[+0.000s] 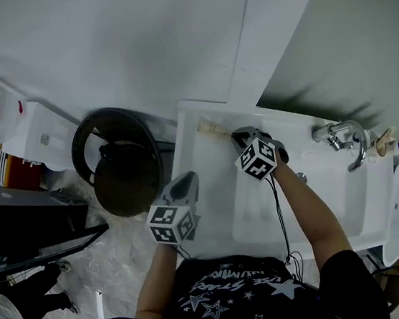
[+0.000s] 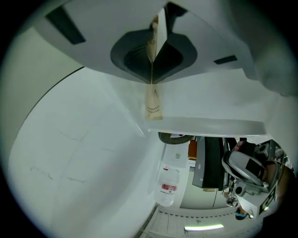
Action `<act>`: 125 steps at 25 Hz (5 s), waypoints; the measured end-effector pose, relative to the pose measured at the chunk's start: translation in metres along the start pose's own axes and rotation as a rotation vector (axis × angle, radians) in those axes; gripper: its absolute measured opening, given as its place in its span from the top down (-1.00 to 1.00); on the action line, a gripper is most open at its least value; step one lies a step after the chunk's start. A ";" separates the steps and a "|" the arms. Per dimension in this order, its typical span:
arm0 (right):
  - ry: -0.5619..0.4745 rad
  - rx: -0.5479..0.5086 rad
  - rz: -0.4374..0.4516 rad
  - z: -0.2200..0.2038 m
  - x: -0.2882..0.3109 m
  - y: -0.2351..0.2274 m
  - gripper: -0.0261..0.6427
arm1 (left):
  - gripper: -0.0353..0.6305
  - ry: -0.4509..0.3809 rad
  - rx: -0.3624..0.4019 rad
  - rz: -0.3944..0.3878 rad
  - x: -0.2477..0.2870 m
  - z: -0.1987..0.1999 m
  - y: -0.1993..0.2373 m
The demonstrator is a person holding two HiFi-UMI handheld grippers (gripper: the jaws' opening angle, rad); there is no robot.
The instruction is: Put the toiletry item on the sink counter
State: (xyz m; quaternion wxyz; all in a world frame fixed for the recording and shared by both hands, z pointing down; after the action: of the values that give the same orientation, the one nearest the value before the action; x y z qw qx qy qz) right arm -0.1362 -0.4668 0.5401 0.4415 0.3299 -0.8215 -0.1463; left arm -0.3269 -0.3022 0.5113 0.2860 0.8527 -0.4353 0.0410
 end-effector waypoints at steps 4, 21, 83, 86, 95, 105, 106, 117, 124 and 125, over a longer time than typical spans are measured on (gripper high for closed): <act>0.012 0.001 0.024 0.001 0.009 -0.002 0.86 | 0.80 0.004 -0.004 0.002 -0.001 -0.001 0.002; 0.034 0.033 0.050 -0.003 0.012 -0.004 0.65 | 0.80 0.006 -0.014 0.012 0.001 0.000 0.005; -0.201 0.357 0.101 -0.150 -0.244 0.055 0.88 | 0.80 -0.069 0.037 0.163 -0.028 -0.110 -0.236; -0.206 0.391 0.108 -0.161 -0.249 0.056 0.88 | 0.80 -0.038 0.043 0.158 -0.025 -0.119 -0.244; -0.181 0.433 0.077 -0.180 -0.266 0.076 0.88 | 0.80 -0.036 0.056 0.106 -0.036 -0.134 -0.260; -0.161 0.455 0.010 -0.183 -0.333 0.117 0.88 | 0.80 -0.049 0.062 0.047 -0.082 -0.165 -0.294; -0.163 0.462 -0.001 -0.184 -0.339 0.121 0.88 | 0.80 -0.053 0.067 0.040 -0.087 -0.167 -0.299; -0.165 0.542 -0.080 -0.201 -0.416 0.173 0.88 | 0.80 -0.061 0.093 -0.012 -0.144 -0.205 -0.344; -0.147 0.572 -0.132 -0.212 -0.462 0.206 0.88 | 0.80 -0.065 0.125 -0.069 -0.167 -0.220 -0.370; -0.142 0.580 -0.138 -0.214 -0.468 0.210 0.88 | 0.80 -0.063 0.126 -0.079 -0.169 -0.222 -0.373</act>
State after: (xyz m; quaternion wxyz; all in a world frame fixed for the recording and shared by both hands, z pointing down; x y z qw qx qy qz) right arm 0.1371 0.0137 0.4789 0.2594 0.4860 -0.8335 0.0422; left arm -0.1058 0.1056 0.4736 0.2193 0.8864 -0.4065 0.0302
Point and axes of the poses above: the fingertips, and each gripper's own axes: x forward along the fingers, y to its left, z out of its top, the point moved 10 cm from there along -x, backward along the fingers, and after that the axes turned 14 degrees about -z, right-handed, at the moved point
